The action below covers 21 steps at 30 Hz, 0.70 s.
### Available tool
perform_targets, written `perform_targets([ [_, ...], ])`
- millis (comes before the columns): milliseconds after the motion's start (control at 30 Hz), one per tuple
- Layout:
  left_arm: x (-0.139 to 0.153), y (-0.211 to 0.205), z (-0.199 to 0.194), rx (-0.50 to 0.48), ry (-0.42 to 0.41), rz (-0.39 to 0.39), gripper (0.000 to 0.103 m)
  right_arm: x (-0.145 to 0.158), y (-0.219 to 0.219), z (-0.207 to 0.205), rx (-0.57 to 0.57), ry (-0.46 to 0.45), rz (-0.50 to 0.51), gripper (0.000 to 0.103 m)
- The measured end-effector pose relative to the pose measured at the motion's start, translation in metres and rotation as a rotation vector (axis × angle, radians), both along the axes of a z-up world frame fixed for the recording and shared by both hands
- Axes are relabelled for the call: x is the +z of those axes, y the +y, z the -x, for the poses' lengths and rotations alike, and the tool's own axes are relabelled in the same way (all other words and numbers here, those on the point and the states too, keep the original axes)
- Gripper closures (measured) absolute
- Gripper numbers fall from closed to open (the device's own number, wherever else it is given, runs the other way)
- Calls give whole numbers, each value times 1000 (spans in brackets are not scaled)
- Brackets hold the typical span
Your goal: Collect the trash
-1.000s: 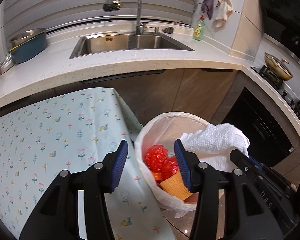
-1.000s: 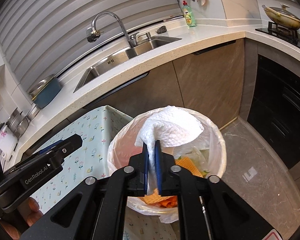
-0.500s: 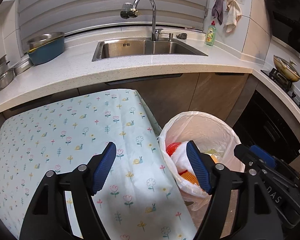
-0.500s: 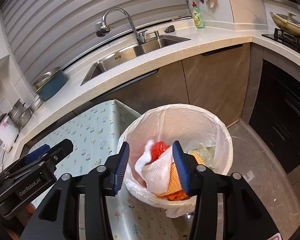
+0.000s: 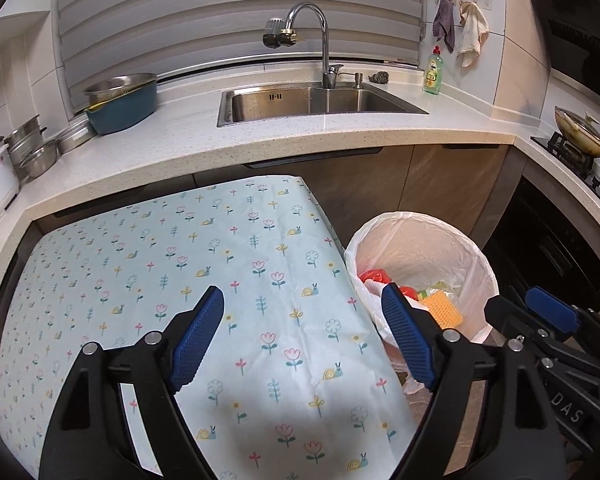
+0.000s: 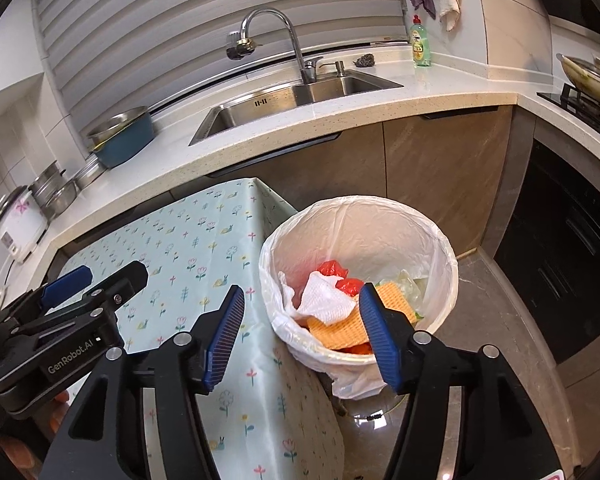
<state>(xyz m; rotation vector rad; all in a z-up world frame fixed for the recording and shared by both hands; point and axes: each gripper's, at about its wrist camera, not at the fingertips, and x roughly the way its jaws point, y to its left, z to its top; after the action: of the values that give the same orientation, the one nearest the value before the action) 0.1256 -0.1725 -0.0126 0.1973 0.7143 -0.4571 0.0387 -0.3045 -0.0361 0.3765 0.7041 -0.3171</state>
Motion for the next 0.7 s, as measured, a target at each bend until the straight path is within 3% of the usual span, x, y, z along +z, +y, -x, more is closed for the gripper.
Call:
perform_targets([
  [267, 3, 18, 16, 27, -21, -26, 21, 1, 17, 18, 33, 33, 36, 35],
  [467, 1, 28, 27, 40, -24, -54, 18, 5, 28, 29, 46, 44, 74, 19],
  [700, 1, 42, 35, 64, -15, -49, 16, 6, 32, 38, 53, 55, 84, 17],
])
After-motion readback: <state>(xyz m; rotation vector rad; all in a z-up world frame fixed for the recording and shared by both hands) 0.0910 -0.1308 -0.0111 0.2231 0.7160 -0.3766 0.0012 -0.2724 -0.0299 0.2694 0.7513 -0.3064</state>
